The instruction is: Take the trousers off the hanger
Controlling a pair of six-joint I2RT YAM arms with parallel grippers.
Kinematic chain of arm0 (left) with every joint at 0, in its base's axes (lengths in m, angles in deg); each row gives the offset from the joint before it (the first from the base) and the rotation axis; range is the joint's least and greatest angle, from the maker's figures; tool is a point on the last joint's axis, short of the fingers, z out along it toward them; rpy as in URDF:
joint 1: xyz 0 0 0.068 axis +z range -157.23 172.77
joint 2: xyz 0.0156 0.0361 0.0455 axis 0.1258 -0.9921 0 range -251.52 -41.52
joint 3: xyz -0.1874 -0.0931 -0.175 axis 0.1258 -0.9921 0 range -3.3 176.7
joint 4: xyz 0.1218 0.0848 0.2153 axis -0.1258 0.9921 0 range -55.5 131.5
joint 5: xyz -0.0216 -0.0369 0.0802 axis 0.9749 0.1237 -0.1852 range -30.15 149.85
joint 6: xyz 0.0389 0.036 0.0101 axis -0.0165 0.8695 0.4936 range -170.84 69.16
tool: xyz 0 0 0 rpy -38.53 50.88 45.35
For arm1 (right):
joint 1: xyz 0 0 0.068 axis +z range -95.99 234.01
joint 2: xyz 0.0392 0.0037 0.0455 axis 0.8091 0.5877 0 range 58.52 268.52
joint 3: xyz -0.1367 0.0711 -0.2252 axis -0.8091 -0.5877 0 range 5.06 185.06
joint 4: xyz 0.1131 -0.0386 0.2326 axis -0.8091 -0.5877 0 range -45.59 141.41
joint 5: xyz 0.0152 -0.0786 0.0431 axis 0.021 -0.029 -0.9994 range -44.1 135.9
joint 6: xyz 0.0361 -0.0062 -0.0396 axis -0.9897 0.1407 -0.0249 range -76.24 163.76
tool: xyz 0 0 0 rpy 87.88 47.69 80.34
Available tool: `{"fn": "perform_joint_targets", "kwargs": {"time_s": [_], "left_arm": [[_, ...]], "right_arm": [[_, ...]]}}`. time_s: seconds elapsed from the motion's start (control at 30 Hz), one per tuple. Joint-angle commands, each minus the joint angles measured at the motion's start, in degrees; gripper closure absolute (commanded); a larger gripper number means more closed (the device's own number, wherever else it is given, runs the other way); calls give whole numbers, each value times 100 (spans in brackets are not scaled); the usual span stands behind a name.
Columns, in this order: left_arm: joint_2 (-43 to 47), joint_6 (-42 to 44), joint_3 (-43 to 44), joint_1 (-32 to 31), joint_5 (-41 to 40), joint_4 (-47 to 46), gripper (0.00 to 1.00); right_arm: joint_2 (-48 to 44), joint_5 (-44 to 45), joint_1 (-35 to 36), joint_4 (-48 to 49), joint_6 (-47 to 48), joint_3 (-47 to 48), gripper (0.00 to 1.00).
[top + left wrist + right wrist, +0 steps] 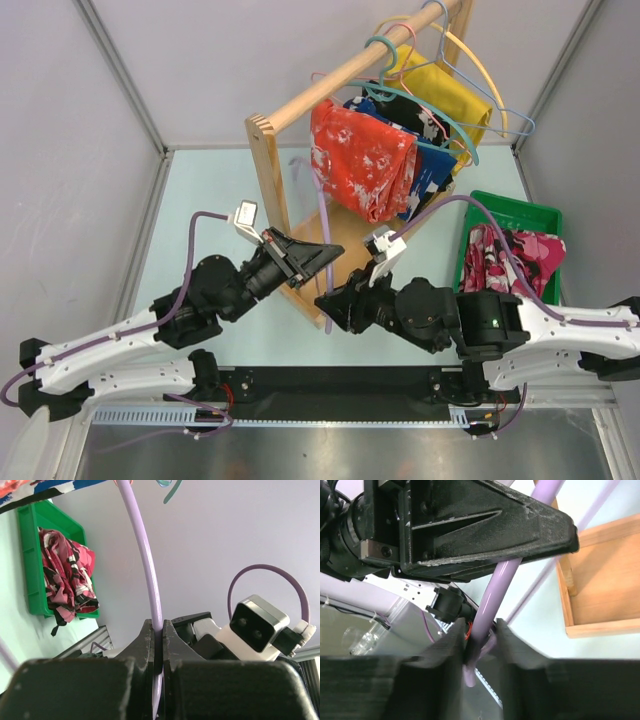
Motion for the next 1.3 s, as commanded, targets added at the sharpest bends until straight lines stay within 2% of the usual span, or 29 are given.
{"fn": "perform_joint_targets", "kwargs": {"time_s": [0.0,0.07,0.1,0.23,0.37,0.47,0.57,0.6,0.7,0.8,1.0,1.07,1.27], "left_arm": [[49,-89,229,11,29,-548,100],[93,-89,106,11,108,-705,100],[136,-97,62,11,125,-750,99],[242,-106,-78,20,161,-777,99],[269,-63,-96,11,379,-750,93],[286,34,-87,11,608,-742,81],[400,192,-140,11,749,-742,59],[435,227,-184,20,845,-733,44],[611,403,-272,11,1074,-681,30],[848,570,-421,11,1267,-619,23],[1261,1299,-562,11,1786,-137,22],[1332,1475,-615,11,2120,-56,19],[1534,1599,-1080,11,2804,23,17]], "right_arm": [[-130,282,48,354,-84,-154,85],[-156,300,57,398,-75,-215,99],[-200,326,48,389,-92,-242,100],[-472,414,57,555,-66,-470,100],[-666,633,57,425,-171,-576,100],[-780,783,48,222,-207,-593,100],[-885,906,57,29,-137,-620,100],[-912,976,48,-58,-102,-629,100],[-1061,1073,48,-199,100,-646,100],[-1237,995,-21,-174,417,-699,100],[-1421,618,-381,-612,1048,-471,100],[-1474,319,-733,-639,1313,-401,100],[-1405,-1403,-2102,-867,2157,21,100]]}}
